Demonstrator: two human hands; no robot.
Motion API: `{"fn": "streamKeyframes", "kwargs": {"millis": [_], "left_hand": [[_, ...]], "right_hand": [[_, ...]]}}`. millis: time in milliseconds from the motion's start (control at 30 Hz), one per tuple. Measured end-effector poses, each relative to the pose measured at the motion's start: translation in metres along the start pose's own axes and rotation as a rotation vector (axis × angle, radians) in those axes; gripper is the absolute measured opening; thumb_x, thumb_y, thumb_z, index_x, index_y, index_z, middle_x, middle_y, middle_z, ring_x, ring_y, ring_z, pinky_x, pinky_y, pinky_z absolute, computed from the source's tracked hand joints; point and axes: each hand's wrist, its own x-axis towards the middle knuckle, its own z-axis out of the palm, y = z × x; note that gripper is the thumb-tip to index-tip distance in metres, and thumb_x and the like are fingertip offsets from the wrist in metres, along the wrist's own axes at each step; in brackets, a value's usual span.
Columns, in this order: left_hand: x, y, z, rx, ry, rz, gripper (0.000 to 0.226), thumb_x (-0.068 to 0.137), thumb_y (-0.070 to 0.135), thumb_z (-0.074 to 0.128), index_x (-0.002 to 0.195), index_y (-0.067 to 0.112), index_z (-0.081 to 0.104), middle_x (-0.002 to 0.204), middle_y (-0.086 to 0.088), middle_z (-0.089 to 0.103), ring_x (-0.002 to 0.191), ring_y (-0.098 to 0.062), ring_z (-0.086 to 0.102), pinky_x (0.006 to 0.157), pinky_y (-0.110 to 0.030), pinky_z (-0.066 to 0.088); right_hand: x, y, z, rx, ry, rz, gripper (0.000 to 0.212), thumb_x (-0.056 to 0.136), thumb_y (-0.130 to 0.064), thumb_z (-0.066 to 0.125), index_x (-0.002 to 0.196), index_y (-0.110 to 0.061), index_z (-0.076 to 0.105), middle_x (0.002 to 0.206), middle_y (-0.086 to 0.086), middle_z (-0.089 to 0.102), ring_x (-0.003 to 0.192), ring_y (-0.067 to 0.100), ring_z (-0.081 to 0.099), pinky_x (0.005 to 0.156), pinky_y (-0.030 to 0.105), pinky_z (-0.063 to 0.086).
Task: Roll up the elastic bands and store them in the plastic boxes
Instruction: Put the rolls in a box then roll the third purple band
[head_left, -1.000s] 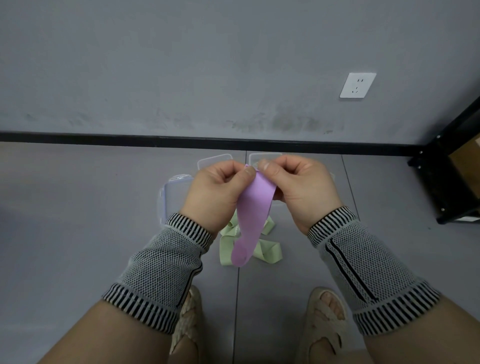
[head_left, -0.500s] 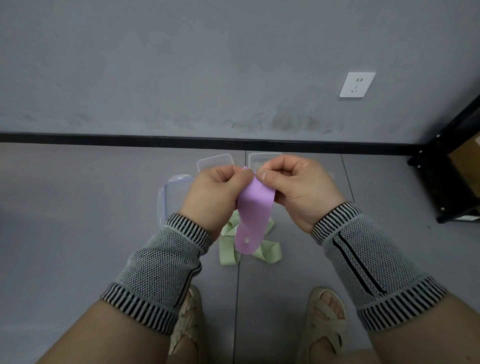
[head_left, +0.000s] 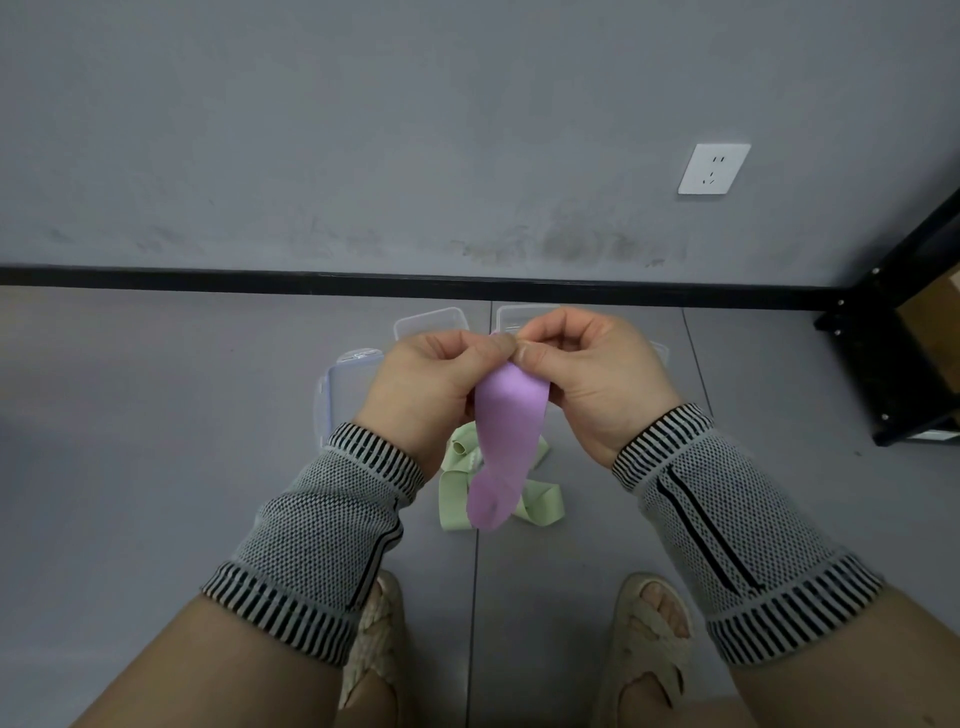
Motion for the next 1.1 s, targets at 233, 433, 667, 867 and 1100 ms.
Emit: {"fn": "streamKeyframes", "kwargs": {"millis": [233, 433, 667, 867, 1100], "left_hand": [[-0.001, 0.0031, 0.001, 0.04, 0.011, -0.009, 0.016, 0.087, 0.014, 0.06, 0.08, 0.0, 0.065, 0.078, -0.018, 0.064, 0.069, -0.025, 0.058, 0.064, -0.031, 0.05], [-0.0003, 0.0024, -0.0042, 0.065, 0.038, 0.047, 0.019, 0.089, 0.013, 0.059, 0.072, 0.012, 0.067, 0.072, -0.008, 0.067, 0.068, -0.019, 0.06, 0.065, -0.032, 0.051], [0.0002, 0.0032, -0.0009, 0.035, 0.09, 0.063, 0.02, 0.09, 0.01, 0.058, 0.073, 0.013, 0.068, 0.075, -0.008, 0.067, 0.07, -0.018, 0.059, 0.069, -0.033, 0.05], [-0.0009, 0.0057, 0.0021, 0.016, 0.079, 0.044, 0.019, 0.089, -0.001, 0.053, 0.078, 0.006, 0.066, 0.078, -0.015, 0.066, 0.072, -0.023, 0.059, 0.069, -0.033, 0.05], [0.0008, 0.0037, 0.0026, 0.031, 0.087, 0.014, 0.019, 0.085, -0.004, 0.054, 0.078, 0.005, 0.068, 0.077, -0.015, 0.066, 0.071, -0.024, 0.06, 0.069, -0.033, 0.05]], "right_hand": [[-0.0003, 0.0011, 0.0003, -0.079, 0.026, -0.052, 0.019, 0.079, 0.002, 0.069, 0.069, -0.014, 0.063, 0.074, 0.012, 0.06, 0.073, 0.024, 0.055, 0.074, 0.041, 0.051], [-0.0011, -0.0004, 0.0007, 0.045, -0.017, 0.037, 0.015, 0.081, 0.002, 0.066, 0.071, -0.009, 0.063, 0.072, 0.011, 0.064, 0.074, 0.026, 0.059, 0.08, 0.047, 0.052], [-0.0002, -0.0013, 0.0008, 0.219, -0.045, 0.076, 0.021, 0.084, 0.006, 0.059, 0.069, -0.008, 0.059, 0.07, 0.009, 0.063, 0.068, 0.021, 0.057, 0.071, 0.037, 0.048], [0.0014, -0.0028, -0.0024, 0.272, -0.087, 0.11, 0.026, 0.082, 0.015, 0.054, 0.069, -0.007, 0.058, 0.062, 0.004, 0.062, 0.064, 0.017, 0.059, 0.066, 0.03, 0.051], [0.0004, 0.0004, 0.0, 0.029, 0.057, -0.001, 0.034, 0.076, 0.014, 0.062, 0.06, -0.016, 0.062, 0.067, 0.006, 0.062, 0.072, 0.024, 0.056, 0.072, 0.04, 0.049]]}}
